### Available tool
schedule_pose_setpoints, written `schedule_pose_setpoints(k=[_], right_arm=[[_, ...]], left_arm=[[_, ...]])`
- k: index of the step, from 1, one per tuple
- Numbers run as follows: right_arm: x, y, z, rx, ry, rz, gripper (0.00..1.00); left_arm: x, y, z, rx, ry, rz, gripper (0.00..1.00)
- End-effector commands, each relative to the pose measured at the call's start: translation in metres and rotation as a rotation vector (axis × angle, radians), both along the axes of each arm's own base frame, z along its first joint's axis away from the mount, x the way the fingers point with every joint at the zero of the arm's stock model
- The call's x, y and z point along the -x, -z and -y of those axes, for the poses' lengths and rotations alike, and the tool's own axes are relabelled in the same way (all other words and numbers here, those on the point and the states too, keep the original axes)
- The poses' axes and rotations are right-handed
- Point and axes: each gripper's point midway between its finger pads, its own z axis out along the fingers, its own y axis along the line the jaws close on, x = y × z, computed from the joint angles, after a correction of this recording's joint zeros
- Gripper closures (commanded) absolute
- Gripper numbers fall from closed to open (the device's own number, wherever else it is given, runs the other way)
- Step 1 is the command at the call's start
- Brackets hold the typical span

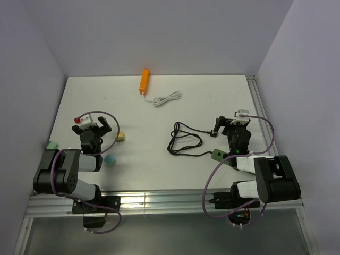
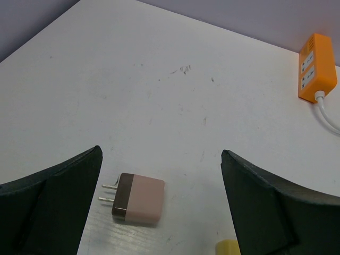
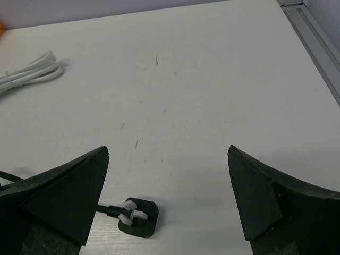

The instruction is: Insert the plug

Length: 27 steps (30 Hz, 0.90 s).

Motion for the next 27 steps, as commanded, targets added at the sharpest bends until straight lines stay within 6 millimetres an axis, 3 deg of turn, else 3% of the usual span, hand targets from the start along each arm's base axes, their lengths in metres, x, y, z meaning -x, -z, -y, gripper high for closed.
schedule_pose_setpoints(k=[1, 5, 6, 7, 9, 12, 16, 19, 23, 27], right_arm=[[-0.010, -0.028, 0.006, 0.013, 0.026, 0.093, 0.00], [-0.009, -0.029, 0.006, 0.012, 0.026, 0.096, 0.00], [-0.008, -0.030, 0.006, 0.014, 0.028, 0.100, 0.00], [-0.008, -0.029, 0.006, 0.014, 0.032, 0.100, 0.00], [-0.006, -0.037, 0.008, 0.007, 0.042, 0.117, 0.00], [-0.003, -0.040, 0.006, 0.019, 0.025, 0.115, 0.00], [0.002, -0.043, 0.004, 0.024, 0.012, 0.144, 0.00], [0.006, -0.046, 0.003, 0.031, 0.008, 0.148, 0.00], [0.023, -0.057, 0.003, 0.025, 0.016, 0.199, 0.00], [0.032, -0.069, 0.010, 0.004, 0.064, 0.202, 0.00]], left_arm=[[-0.010, -0.020, -0.005, -0.008, -0.019, 0.056, 0.00], [-0.001, -0.035, 0.006, -0.053, 0.054, 0.124, 0.01], [0.003, -0.031, 0.005, -0.059, 0.045, 0.100, 0.00], [0.008, -0.046, 0.001, -0.061, -0.006, 0.128, 0.01], [0.011, -0.054, -0.002, -0.026, -0.069, 0.120, 0.01], [0.019, -0.073, 0.007, 0.016, -0.056, 0.132, 0.00], [0.041, -0.089, 0.004, 0.119, -0.096, 0.118, 0.00], [0.049, -0.115, 0.008, 0.202, -0.078, 0.153, 0.01], [0.063, -0.112, 0.006, 0.418, -0.168, 0.074, 0.01], [0.076, -0.106, 0.003, 0.514, -0.263, -0.050, 0.01]])
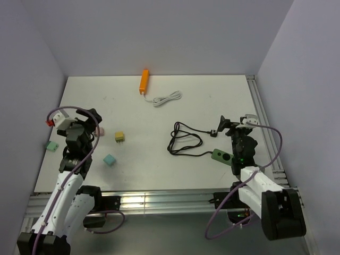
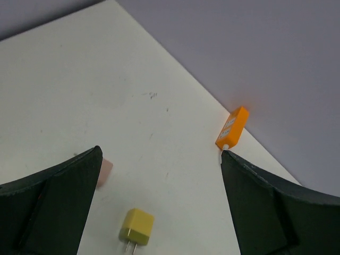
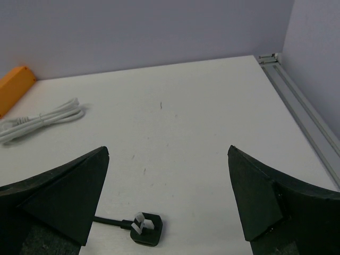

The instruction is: Insert the plug

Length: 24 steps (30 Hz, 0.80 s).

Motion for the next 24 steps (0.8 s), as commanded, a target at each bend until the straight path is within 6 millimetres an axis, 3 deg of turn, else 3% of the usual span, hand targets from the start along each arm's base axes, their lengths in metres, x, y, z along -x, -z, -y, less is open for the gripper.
schedule_pose_setpoints(k=[1, 2, 6, 8, 12, 16, 18, 21, 24], right_arm=[[0.006, -0.014, 0.010, -0.010, 0.063, 0.008, 0.00], [0.006, -0.023, 0.011, -0.013, 0.070, 0.017, 0.00], [0.009, -0.036, 0.011, -0.079, 0.077, 0.024, 0.00], [0.009, -0.045, 0.020, -0.210, 0.149, 0.029, 0.00], [0.013, -0.034, 0.033, -0.377, 0.290, -0.129, 0.00], [0.015, -0.015, 0.014, -0.458, 0.199, -0.152, 0.00], [0.016, -0.021, 0.007, -0.456, 0.146, -0.130, 0.00], [0.019, -0.032, 0.003, -0.438, 0.111, -0.114, 0.00], [0.019, -0.034, -0.001, -0.437, 0.087, -0.114, 0.00]], left_arm=[[0.016, 0.030, -0.001, 0.156, -0.068, -0.201, 0.00], [0.014, 0.017, 0.005, 0.154, -0.035, -0.207, 0.00], [0.008, 0.015, 0.031, 0.121, 0.135, -0.265, 0.01], [0.005, 0.017, 0.042, 0.103, 0.206, -0.293, 0.00], [0.005, 0.025, 0.053, 0.098, 0.266, -0.344, 0.01], [0.000, 0.048, 0.063, 0.098, 0.323, -0.457, 0.14], [-0.001, 0.062, 0.070, 0.104, 0.358, -0.528, 0.16], [-0.004, 0.100, 0.069, 0.098, 0.337, -0.690, 0.20], [-0.007, 0.119, 0.074, 0.071, 0.335, -0.747, 0.21]])
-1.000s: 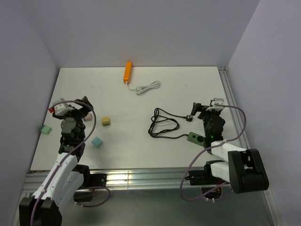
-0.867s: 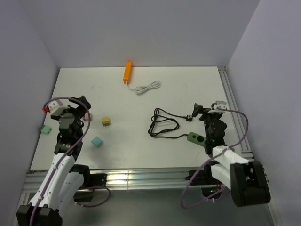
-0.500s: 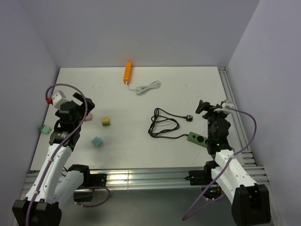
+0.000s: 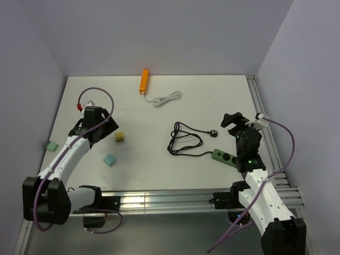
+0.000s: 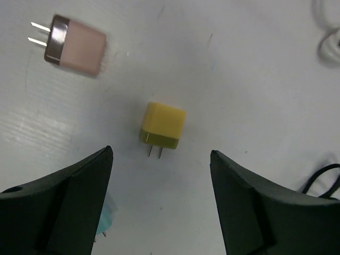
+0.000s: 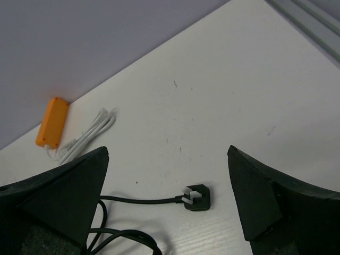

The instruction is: Insert the plug

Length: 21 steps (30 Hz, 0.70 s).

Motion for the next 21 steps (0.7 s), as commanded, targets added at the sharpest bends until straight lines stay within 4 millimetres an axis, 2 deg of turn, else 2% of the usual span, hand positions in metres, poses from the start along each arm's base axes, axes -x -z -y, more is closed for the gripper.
schedule_pose_setpoints(k=[1, 9, 15, 21], right_arm=[[-0.001, -0.013, -0.008, -0.018, -0.041, 0.035, 0.00], [-0.009, -0.009, -0.024, -0.012, -0.133, 0.007, 0.04], [-0.010, -0.007, -0.024, -0.011, -0.133, 0.001, 0.05], [-0.010, -0.007, -0.024, -0.012, -0.133, 0.003, 0.05]], left_arm=[[0.001, 0.010, 0.013, -0.038, 0.060, -0.052, 0.21], [-0.017, 0.033, 0.020, -0.106, 0.067, -0.090, 0.21], [-0.026, 0.056, 0.019, -0.146, 0.070, -0.155, 0.24], [-0.036, 0.069, 0.018, -0.187, 0.064, -0.182, 0.28]])
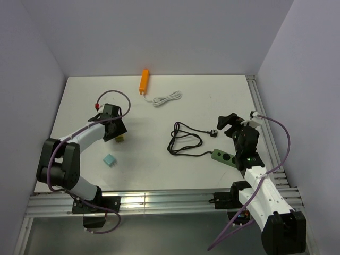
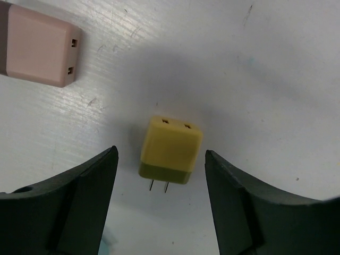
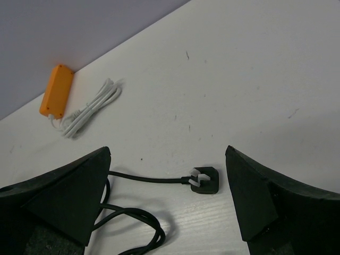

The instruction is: Insert the plug

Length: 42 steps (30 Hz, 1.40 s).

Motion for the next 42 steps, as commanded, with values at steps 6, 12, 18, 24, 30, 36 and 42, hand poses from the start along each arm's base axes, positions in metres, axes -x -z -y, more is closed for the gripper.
schedule_pose_setpoints(k=[6, 12, 18, 24, 30, 36, 42], right_arm=[[-0.009, -0.024, -0.002, -0.004, -0.007, 0.056, 0.05], [-0.011, -0.019, -0.003, -0.006, -0.011, 0.031, 0.06], [-0.015, -0.014, -0.005, -0.004, -0.023, -0.005, 0.07], [-0.019, -0.008, -0.015, -0.009, -0.078, -0.042, 0.13], [-0.022, 0.004, -0.029, -0.034, -0.141, -0.158, 0.17], [-0.005, 0.002, -0.064, -0.086, -0.352, -0.270, 0.19], [0.062, -0.052, -0.127, -0.178, -0.715, -0.228, 0.21]], left_arm=[[-0.023, 0.001, 0.002, -0.026, 0.007, 0.044, 0.40], [-0.017, 0.007, 0.010, 0.004, 0.016, 0.044, 0.49], [-0.013, 0.005, 0.012, 0.013, 0.029, 0.049, 0.79], [-0.009, -0.040, 0.031, 0.107, 0.079, 0.145, 1.00], [0.016, -0.117, 0.077, 0.295, 0.269, 0.347, 1.00], [0.054, -0.151, 0.112, 0.425, 0.449, 0.445, 1.00], [0.097, -0.186, 0.165, 0.489, 0.756, 0.595, 1.00]])
